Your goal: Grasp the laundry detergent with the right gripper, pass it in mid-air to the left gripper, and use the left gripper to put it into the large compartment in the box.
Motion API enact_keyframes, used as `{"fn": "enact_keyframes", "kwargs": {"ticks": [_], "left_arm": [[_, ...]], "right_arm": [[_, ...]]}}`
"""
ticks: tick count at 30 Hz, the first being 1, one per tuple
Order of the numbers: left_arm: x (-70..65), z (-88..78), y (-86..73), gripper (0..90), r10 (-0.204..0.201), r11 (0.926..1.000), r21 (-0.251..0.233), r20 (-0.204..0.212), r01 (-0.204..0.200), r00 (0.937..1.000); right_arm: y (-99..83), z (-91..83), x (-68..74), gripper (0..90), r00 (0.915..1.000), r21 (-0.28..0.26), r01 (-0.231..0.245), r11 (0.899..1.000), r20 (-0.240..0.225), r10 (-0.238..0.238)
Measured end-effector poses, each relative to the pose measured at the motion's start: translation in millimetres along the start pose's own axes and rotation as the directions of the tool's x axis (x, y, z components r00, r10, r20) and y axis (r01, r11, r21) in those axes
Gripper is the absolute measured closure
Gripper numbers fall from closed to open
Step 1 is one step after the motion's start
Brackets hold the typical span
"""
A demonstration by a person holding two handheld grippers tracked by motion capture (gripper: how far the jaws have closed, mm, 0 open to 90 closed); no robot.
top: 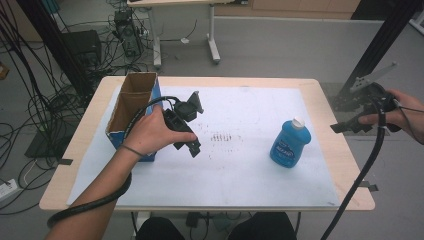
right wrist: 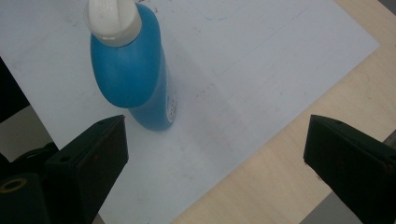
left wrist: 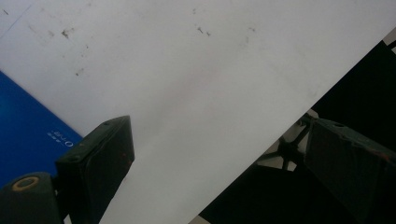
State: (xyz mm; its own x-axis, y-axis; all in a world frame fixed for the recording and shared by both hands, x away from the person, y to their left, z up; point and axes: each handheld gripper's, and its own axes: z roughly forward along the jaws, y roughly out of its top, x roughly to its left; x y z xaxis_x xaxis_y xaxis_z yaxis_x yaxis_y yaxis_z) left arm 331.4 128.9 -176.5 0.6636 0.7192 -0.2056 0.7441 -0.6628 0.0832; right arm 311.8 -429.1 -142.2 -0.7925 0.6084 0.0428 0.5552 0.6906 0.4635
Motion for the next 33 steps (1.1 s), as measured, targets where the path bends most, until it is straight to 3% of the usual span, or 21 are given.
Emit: {"fn": "enact_keyframes", "kwargs": {"ticks": [19,33], "left_arm": [[-1.2,2.7,-0.7,8.7,0.001,1.0,0.003,0.0,-0.001,1.0],[0.1,3.3,-3.3,8.6,-0.001,1.0,0.0,0.003,0.001,1.0]], "right_arm": [[-38.6,13.2,9.0,6.2,0.9995,-0.042,-0.013,0.999,-0.031,0.011],[-49.4,25.3,15.9,6.2,0.9988,-0.061,-0.011,0.998,-0.049,0.008]]}}
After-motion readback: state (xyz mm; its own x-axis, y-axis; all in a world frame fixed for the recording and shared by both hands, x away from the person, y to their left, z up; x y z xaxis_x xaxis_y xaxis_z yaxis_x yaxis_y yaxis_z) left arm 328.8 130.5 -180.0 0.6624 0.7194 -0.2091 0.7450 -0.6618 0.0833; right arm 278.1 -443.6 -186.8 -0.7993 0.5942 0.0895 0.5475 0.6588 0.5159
